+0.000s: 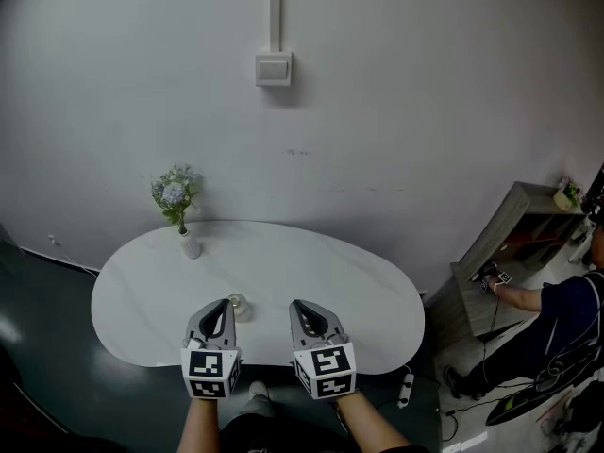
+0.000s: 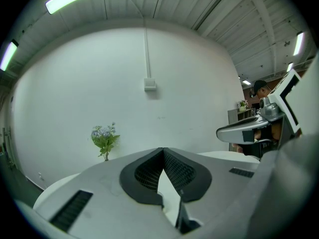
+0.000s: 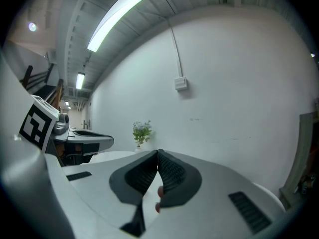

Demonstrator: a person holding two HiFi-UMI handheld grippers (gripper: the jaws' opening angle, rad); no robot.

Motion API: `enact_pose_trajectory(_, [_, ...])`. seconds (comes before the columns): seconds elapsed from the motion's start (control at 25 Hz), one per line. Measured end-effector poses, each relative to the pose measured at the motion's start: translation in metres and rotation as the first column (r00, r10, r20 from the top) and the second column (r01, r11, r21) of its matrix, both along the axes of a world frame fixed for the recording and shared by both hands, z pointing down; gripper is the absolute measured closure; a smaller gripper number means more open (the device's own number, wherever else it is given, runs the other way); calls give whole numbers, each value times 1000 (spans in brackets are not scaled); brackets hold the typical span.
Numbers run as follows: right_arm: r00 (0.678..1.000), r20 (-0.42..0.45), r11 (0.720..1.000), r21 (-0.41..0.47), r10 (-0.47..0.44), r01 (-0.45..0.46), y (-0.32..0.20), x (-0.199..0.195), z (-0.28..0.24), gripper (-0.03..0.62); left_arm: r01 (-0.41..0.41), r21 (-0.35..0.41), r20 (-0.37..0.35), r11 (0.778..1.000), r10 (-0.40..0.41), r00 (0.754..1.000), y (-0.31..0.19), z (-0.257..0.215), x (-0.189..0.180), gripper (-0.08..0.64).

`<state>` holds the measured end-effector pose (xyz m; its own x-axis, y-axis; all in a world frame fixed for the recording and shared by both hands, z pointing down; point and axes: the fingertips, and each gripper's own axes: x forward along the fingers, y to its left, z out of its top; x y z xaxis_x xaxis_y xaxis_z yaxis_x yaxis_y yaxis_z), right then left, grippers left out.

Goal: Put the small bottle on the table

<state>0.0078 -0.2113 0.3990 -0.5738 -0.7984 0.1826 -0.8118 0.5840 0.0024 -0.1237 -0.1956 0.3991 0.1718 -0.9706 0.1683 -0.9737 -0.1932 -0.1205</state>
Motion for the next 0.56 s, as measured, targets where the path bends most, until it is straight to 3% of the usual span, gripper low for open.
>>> enact_pose_trajectory(0.56, [1000,-1,1000,10,-16,16,-14,1,0,526,5,4,-9,1000,-5,1000,-11,1,5,548])
